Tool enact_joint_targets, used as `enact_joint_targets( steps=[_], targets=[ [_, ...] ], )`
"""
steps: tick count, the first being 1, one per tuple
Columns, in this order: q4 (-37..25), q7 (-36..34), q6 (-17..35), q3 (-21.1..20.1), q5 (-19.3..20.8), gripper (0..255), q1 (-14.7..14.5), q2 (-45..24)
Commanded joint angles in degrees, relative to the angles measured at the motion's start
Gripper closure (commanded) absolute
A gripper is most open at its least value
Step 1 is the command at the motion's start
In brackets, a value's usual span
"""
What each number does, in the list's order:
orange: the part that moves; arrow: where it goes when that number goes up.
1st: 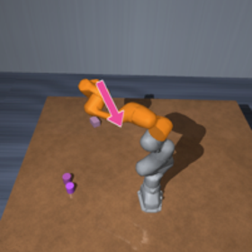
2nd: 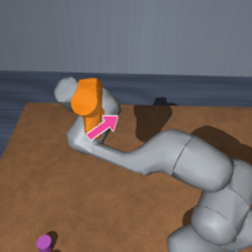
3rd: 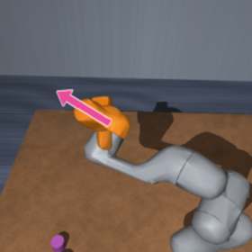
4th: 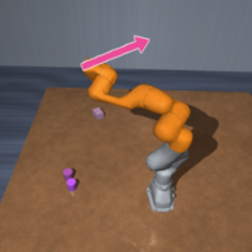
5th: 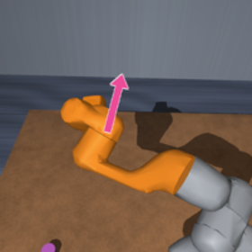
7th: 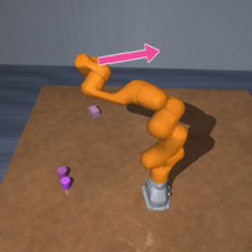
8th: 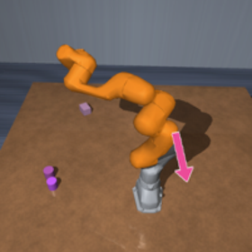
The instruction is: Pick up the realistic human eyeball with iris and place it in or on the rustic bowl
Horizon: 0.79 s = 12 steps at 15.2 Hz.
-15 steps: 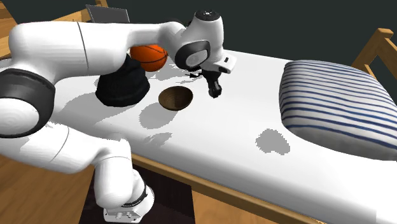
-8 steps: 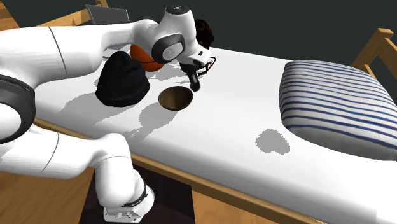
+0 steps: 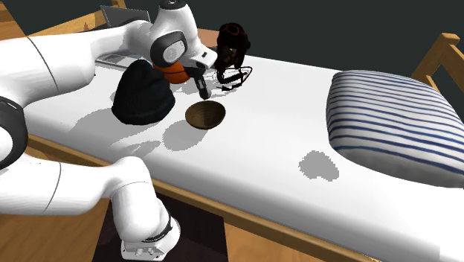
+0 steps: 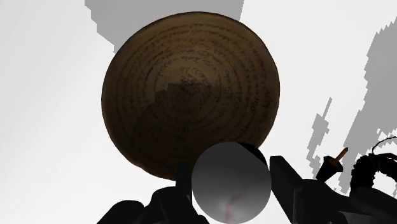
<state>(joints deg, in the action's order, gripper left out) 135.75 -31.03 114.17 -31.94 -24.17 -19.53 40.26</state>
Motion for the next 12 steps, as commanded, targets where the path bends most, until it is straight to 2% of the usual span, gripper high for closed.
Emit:
enact_joint_targets(
  steps=[1, 12],
  targets=[
    [1.5, -0.7, 1.1, -0.9, -0.7, 255, -0.6, 0.6],
    [8.8, 0.2, 9.7, -3.8, -3.2, 255, -1.4, -0.6]
  ],
)
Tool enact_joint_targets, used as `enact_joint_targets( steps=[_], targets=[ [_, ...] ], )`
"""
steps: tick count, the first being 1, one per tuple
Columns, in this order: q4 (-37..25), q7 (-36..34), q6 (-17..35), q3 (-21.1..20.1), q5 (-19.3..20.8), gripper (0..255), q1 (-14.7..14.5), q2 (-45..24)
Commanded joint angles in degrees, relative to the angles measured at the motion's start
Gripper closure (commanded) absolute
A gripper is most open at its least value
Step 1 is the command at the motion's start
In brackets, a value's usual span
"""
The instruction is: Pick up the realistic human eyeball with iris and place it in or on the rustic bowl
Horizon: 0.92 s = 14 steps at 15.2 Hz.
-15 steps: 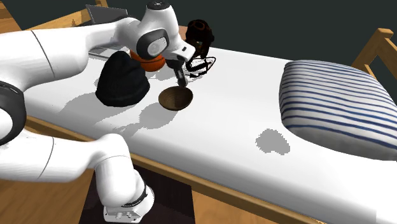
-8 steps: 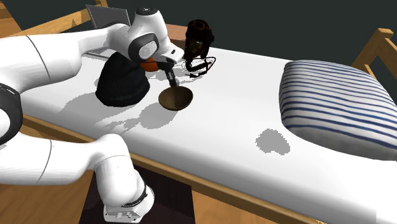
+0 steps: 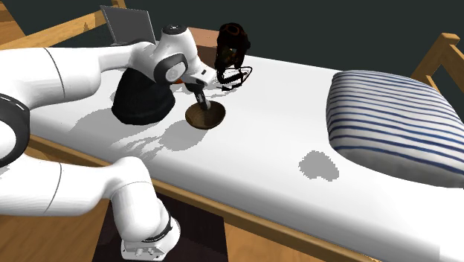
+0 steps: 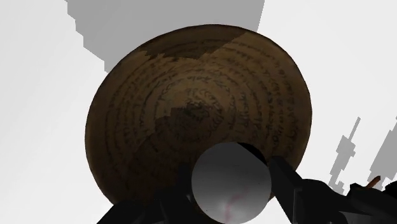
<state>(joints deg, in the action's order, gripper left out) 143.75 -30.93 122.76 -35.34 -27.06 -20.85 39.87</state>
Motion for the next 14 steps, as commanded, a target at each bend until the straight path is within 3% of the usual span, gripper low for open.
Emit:
enact_joint_targets(
  steps=[1, 10, 11, 14],
  targets=[
    [1.4, 0.2, 1.9, -0.7, -0.5, 255, -0.1, -0.5],
    [1.9, 0.2, 2.7, -1.0, -0.7, 255, -0.2, -0.7],
    [1.9, 0.2, 2.7, -1.0, -0.7, 0, -0.2, -0.7],
    [1.9, 0.2, 2.7, -1.0, -0.7, 0, -0.2, -0.7]
  ],
)
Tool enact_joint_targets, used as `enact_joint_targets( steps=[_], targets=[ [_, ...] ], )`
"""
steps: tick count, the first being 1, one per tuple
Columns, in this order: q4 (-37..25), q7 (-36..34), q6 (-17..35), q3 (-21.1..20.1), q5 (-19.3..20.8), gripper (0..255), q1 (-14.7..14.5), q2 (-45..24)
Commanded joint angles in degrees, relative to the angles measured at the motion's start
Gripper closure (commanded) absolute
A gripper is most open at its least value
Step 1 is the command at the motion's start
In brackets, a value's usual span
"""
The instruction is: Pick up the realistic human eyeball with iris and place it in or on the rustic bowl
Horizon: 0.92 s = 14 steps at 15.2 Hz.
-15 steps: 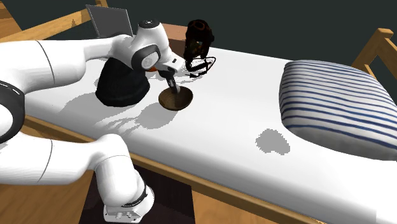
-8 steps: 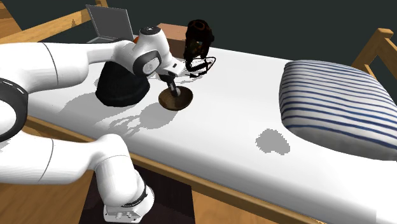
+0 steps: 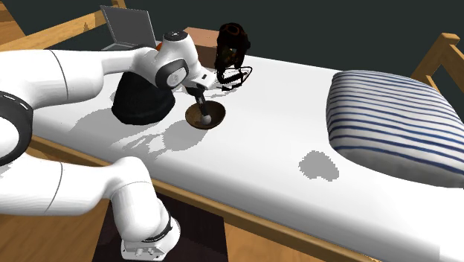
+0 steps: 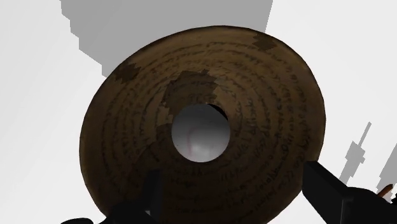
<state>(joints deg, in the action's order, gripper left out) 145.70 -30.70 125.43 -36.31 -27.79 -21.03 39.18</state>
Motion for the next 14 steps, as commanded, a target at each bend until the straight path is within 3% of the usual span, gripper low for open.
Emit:
enact_joint_targets(
  steps=[1, 2, 6, 14],
  targets=[
    [0.0, 0.0, 0.0, 0.0, 0.0, 0, 0.0, 0.0],
    [0.0, 0.0, 0.0, 0.0, 0.0, 0, 0.0, 0.0],
    [-4.1, -0.3, -8.3, 3.7, 1.6, 0, -0.5, 3.9],
    [-4.1, -0.3, -8.3, 3.7, 1.6, 0, -0.5, 3.9]
  ],
)
